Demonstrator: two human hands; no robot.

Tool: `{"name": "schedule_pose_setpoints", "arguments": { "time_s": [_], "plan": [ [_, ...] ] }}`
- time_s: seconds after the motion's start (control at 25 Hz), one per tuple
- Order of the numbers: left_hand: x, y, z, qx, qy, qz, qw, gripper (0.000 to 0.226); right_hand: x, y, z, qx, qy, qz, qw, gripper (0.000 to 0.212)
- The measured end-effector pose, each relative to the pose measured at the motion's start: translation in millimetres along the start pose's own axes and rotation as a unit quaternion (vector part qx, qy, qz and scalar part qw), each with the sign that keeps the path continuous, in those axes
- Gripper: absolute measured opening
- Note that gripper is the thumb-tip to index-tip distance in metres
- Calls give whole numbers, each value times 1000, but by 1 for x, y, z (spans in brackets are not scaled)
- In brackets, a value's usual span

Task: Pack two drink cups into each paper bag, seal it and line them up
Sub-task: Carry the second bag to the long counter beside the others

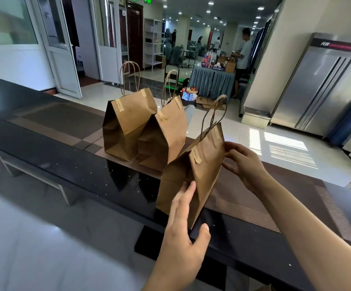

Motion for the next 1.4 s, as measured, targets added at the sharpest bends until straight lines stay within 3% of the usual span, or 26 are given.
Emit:
{"name": "schedule_pose_setpoints", "arguments": {
  "time_s": [0.28, 0.48, 1.04, 1.4],
  "plan": [
    [23, 23, 17, -17, -19, 29, 999, 81, 27, 9, -5, -93, -46, -5, 995, 43],
    [49, 38, 24, -34, -18, 43, 998, 80, 35, 12, -15, -81, -28, -21, 996, 34],
    [120, 46, 50, -58, -43, 50, 996, 75, 49, 28, -38, -74, 18, -13, 997, 36],
    [124, 47, 59, -82, -44, 44, 995, 74, 56, 26, -40, -76, 27, -23, 996, 35]
  ]
}}
Point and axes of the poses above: each hand's wrist, its own x-axis towards the middle knuckle, its own y-axis out of the palm, z = x × y, the point moved 6 cm from there along x, towards the middle knuckle, and after that the axes turned 1 degree about -x, right-handed, at the moved point
